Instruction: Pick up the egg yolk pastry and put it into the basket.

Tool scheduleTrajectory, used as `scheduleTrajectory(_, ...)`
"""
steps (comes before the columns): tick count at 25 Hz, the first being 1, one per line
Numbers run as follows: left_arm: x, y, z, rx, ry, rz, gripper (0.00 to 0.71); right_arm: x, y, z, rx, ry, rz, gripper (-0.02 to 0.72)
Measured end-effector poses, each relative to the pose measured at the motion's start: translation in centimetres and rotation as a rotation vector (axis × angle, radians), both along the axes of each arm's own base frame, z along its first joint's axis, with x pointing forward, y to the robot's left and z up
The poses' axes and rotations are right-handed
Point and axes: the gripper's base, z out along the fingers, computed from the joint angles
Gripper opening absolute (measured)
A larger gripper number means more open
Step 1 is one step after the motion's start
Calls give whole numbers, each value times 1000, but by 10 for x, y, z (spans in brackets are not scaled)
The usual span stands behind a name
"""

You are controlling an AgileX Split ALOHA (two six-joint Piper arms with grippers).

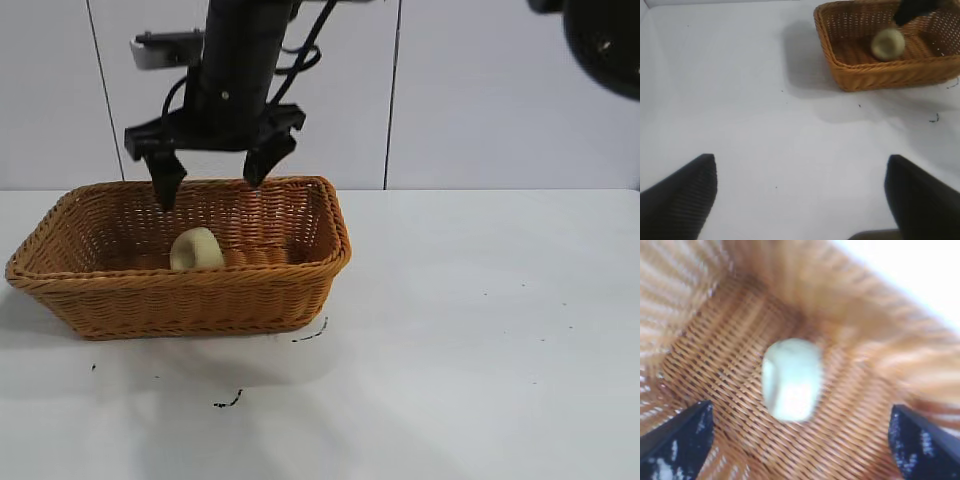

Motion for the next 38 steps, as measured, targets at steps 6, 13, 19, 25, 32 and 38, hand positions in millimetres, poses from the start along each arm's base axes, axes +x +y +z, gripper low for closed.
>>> scheduleTrajectory(6,0,0,0,0,0,0,693,41,-111,-5,-34,77,-229,694)
scheduleTrajectory(13,0,0,0,0,0,0,693,57,-228,-8,-17,146,-462,695)
scheduleTrajectory(19,0,0,0,0,0,0,693,57,-258,-6,-4,146,-534,695)
scheduleTrajectory(25,0,0,0,0,0,0,693,42,-257,13,3,138,-532,695)
scheduleTrajectory(32,0,0,0,0,0,0,693,-26,-257,38,-18,221,-532,695)
scheduleTrajectory(38,0,0,0,0,0,0,693,-128,-257,45,-56,305,-503,695)
